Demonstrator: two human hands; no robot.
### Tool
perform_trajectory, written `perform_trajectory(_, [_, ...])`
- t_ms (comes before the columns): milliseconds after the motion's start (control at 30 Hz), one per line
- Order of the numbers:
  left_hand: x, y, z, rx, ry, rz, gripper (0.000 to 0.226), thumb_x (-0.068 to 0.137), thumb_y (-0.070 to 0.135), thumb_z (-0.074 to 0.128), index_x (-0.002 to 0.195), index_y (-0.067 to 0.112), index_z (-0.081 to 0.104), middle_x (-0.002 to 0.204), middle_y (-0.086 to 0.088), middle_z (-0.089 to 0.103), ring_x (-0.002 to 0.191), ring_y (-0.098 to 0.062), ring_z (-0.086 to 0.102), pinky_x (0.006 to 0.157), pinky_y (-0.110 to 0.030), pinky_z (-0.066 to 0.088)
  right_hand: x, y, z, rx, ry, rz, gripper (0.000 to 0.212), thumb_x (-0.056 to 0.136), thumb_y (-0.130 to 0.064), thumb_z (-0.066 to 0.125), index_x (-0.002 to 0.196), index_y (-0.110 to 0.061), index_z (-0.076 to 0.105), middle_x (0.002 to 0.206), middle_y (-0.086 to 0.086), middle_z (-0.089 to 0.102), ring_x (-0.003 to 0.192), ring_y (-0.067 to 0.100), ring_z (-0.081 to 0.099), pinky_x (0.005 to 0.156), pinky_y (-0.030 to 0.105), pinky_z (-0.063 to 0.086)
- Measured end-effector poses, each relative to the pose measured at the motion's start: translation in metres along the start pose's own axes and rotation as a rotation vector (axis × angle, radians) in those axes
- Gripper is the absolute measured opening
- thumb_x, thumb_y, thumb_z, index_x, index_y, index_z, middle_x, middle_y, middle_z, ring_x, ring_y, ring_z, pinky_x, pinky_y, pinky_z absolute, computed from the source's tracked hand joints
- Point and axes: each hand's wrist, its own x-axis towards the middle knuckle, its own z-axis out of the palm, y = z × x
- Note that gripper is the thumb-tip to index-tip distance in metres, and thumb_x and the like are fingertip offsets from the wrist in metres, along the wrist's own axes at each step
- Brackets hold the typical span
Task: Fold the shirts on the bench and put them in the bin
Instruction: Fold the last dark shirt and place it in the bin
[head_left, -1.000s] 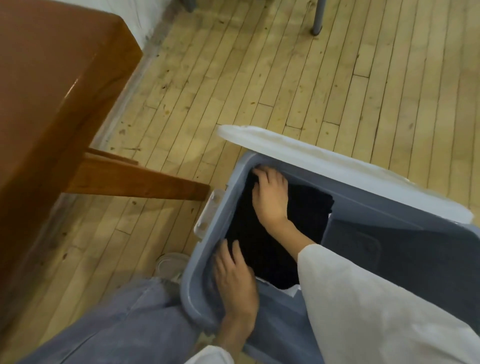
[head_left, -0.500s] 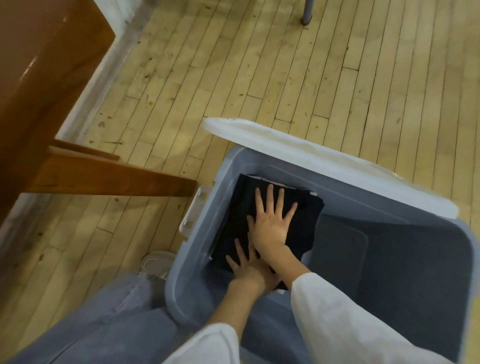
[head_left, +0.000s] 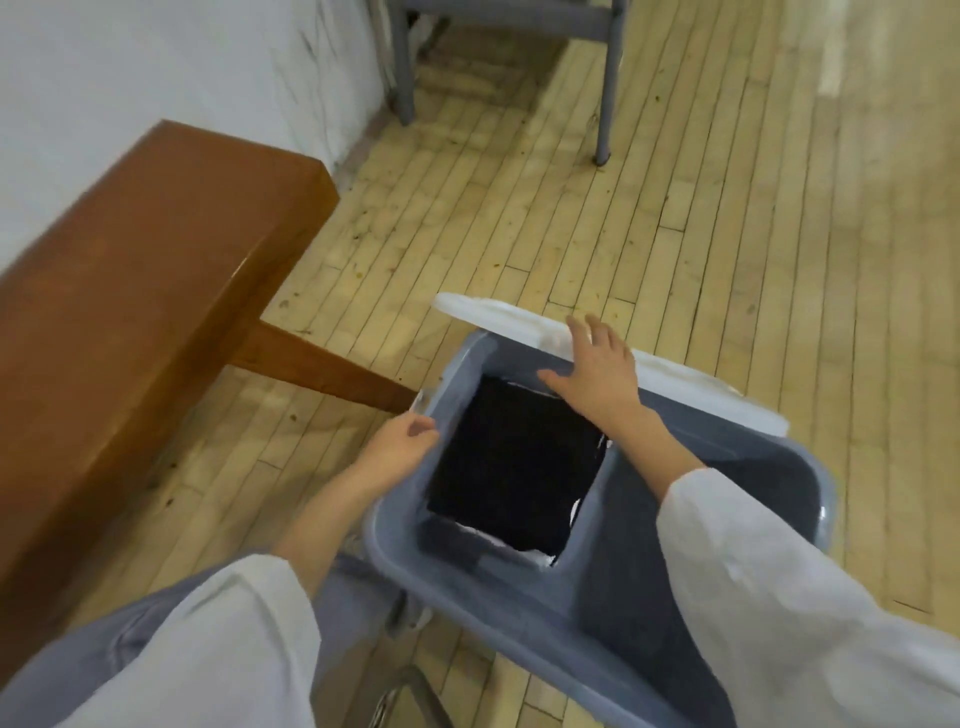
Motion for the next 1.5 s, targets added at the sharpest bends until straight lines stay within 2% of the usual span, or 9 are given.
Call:
perform_trajectory(200, [-0.060, -0.006, -0.027, 0.024, 0.071, 0.061, 0.007, 0.093, 0.016, 0.055, 0.091, 0.023, 0.055, 0.096, 0.004, 0.056, 0.088, -0.009, 0.052, 0.068, -0.021, 0.038, 0.005, 0.015, -0.010, -0.112, -0.109, -0.006, 0.036, 0.096, -0.020, 0.042, 0.130, -0.011, 0.046, 0.125, 0.012, 0.053, 0.112, 0.032, 0.050, 0.090, 0.041, 0.042])
perform_trajectory(400, [-0.058, -0.007, -0.008, 0.001, 0.036, 0.065, 0.014, 0.094, 0.014, 0.055, 0.108, 0.013, 0.059, 0.103, -0.002, 0.059, 0.096, -0.014, 0.055, 0.077, -0.024, 0.042, 0.009, 0.030, -0.013, -0.211, -0.162, -0.012, 0.035, 0.098, -0.023, 0.043, 0.130, -0.010, 0.045, 0.124, 0.014, 0.048, 0.112, 0.031, 0.048, 0.091, 0.039, 0.040])
perform_trajectory(533, [-0.039, 0.018, 0.016, -0.121, 0.012, 0.022, 0.024, 0.098, 0.014, 0.047, 0.075, 0.013, 0.051, 0.071, -0.001, 0.048, 0.068, -0.014, 0.046, 0.066, -0.026, 0.035, -0.013, 0.044, -0.012, -0.153, -0.035, -0.034, 0.034, 0.098, -0.019, 0.044, 0.131, -0.008, 0.046, 0.125, 0.015, 0.047, 0.110, 0.032, 0.046, 0.091, 0.040, 0.041])
perform_trajectory(633, [-0.031, 0.030, 0.031, -0.431, -0.095, -0.121, 0.031, 0.102, 0.028, 0.039, 0.114, 0.004, 0.054, 0.108, -0.014, 0.058, 0.099, -0.022, 0.057, 0.084, -0.030, 0.044, -0.045, 0.050, -0.016, -0.117, 0.015, -0.040, 0.035, 0.097, -0.021, 0.046, 0.129, -0.008, 0.047, 0.124, 0.016, 0.046, 0.110, 0.033, 0.044, 0.091, 0.041, 0.041])
perform_trajectory(733, [-0.027, 0.039, 0.041, -0.641, -0.102, -0.158, 0.059, 0.102, 0.042, 0.031, 0.149, 0.009, 0.022, 0.146, -0.019, 0.039, 0.133, -0.034, 0.040, 0.109, -0.042, 0.034, -0.088, 0.052, -0.015, -0.114, 0.071, -0.074, 0.035, 0.092, -0.020, 0.056, 0.125, -0.008, 0.052, 0.117, 0.015, 0.050, 0.102, 0.033, 0.047, 0.083, 0.042, 0.045])
perform_trajectory(900, [-0.005, 0.035, 0.027, -0.865, 0.158, -0.118, 0.053, 0.097, 0.049, 0.040, 0.143, 0.026, 0.026, 0.141, -0.008, 0.045, 0.121, -0.031, 0.051, 0.090, -0.047, 0.046, -0.151, 0.041, -0.001, -0.056, 0.232, -0.110, 0.034, 0.070, -0.009, 0.078, 0.102, -0.008, 0.065, 0.091, 0.012, 0.061, 0.075, 0.032, 0.056, 0.061, 0.040, 0.050])
perform_trajectory(1033, [0.003, 0.008, 0.016, -0.435, 0.246, 0.019, 0.051, 0.093, 0.033, 0.057, 0.136, 0.012, 0.040, 0.132, -0.011, 0.051, 0.110, -0.029, 0.052, 0.089, -0.039, 0.043, -0.202, 0.025, 0.028, -0.023, 0.317, -0.165, 0.028, 0.077, -0.016, 0.062, 0.106, -0.016, 0.061, 0.094, 0.003, 0.060, 0.078, 0.022, 0.049, 0.066, 0.031, 0.049])
perform_trajectory(1133, [0.001, -0.024, 0.023, -0.188, 0.188, 0.031, 0.055, 0.088, 0.032, 0.064, 0.132, 0.008, 0.041, 0.127, -0.015, 0.053, 0.099, -0.027, 0.052, 0.084, -0.040, 0.043, -0.234, 0.017, 0.058, 0.015, 0.285, -0.168, 0.039, 0.073, -0.019, 0.076, 0.108, -0.017, 0.059, 0.097, 0.001, 0.058, 0.084, 0.017, 0.044, 0.071, 0.029, 0.047])
perform_trajectory(1500, [0.000, -0.071, 0.027, 0.211, 0.170, -0.091, 0.049, 0.093, 0.029, 0.054, 0.136, 0.013, 0.037, 0.139, -0.016, 0.038, 0.121, -0.039, 0.045, 0.098, -0.051, 0.043, -0.280, -0.012, 0.109, -0.001, 0.098, -0.104, 0.064, 0.053, -0.021, 0.087, 0.104, -0.023, 0.048, 0.092, -0.005, 0.052, 0.080, 0.015, 0.038, 0.071, 0.024, 0.036])
